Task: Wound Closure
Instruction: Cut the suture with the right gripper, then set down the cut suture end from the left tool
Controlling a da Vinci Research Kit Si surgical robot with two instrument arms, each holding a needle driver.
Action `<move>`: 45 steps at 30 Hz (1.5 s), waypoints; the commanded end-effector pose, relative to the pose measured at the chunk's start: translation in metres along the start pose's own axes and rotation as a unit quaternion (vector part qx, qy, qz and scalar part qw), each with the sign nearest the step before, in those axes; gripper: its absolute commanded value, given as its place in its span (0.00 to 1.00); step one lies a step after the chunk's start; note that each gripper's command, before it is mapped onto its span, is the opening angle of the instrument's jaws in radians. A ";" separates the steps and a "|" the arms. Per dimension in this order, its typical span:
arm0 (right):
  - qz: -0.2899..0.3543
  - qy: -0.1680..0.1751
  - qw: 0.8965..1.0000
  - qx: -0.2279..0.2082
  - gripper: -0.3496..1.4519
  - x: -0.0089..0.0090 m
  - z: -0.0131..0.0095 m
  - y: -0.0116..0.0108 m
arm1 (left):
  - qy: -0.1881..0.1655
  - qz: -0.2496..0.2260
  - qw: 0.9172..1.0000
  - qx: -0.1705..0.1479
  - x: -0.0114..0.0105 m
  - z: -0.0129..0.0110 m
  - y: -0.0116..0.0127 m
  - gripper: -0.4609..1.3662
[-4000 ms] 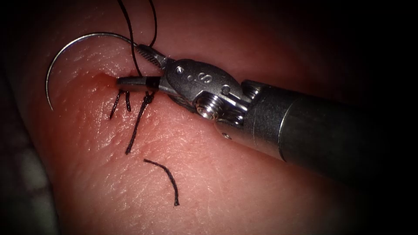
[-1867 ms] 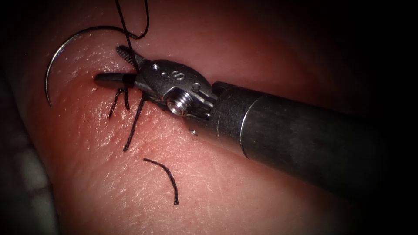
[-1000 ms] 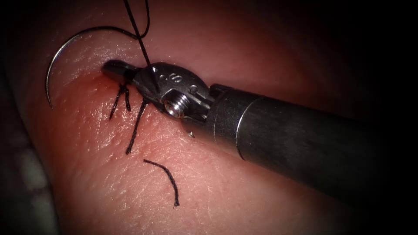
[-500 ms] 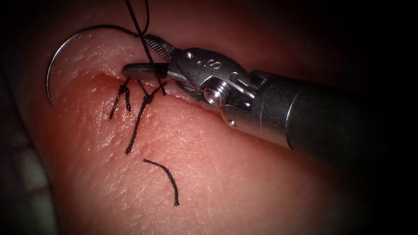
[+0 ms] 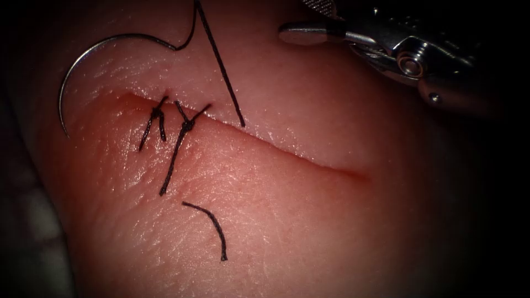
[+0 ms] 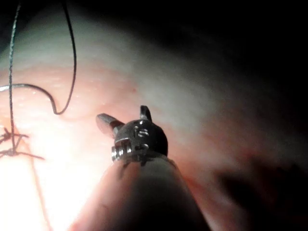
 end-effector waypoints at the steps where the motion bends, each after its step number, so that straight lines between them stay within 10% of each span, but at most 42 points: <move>1: 0.001 -0.002 1.000 -0.003 0.60 0.0001 -0.0004 0.0004 | 0.003 -0.001 1.000 -0.001 0.0001 0.0003 0.0000 0.06; 15: -0.028 -0.003 0.998 -0.054 0.51 0.0024 -0.0079 0.0064 | 0.022 -0.009 1.000 -0.004 0.0000 0.0072 0.0036 0.06; 35: -0.038 -0.028 0.997 -0.064 0.60 0.0022 -0.0060 0.0042 | 0.017 -0.036 0.996 -0.082 -0.0036 0.0182 0.0184 0.06; 45: -0.044 -0.036 0.997 -0.054 0.61 0.0015 -0.0039 0.0024 | 0.007 -0.123 0.982 -0.142 -0.0068 0.0214 0.0239 0.06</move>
